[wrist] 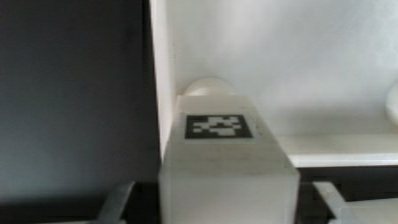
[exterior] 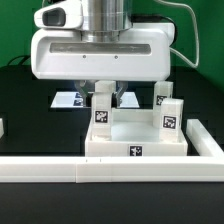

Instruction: Assemble square table

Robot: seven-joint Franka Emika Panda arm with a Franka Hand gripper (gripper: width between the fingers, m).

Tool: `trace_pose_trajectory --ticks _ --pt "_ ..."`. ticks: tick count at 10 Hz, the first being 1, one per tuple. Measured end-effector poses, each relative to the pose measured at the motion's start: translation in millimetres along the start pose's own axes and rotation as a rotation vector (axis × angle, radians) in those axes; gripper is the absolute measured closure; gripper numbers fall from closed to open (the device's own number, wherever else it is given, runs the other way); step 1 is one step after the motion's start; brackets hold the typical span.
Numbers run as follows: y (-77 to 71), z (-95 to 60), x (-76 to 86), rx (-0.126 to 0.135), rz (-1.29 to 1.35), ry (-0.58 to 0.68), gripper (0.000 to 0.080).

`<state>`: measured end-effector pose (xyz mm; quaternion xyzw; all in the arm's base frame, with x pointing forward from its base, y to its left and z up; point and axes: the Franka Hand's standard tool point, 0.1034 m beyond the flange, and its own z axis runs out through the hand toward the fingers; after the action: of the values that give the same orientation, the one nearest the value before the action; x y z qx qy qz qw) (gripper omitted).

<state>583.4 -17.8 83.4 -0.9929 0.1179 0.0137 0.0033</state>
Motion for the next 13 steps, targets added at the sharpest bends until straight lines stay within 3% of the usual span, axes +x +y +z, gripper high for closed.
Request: trace_pose_trajectory --ticks 10,13 --pt "-16.9 2.0 -0.8 0.046 0.916 0.024 0.0508" --pt "-21.1 2.3 -1.4 0.057 1.070 0.015 0.0502"
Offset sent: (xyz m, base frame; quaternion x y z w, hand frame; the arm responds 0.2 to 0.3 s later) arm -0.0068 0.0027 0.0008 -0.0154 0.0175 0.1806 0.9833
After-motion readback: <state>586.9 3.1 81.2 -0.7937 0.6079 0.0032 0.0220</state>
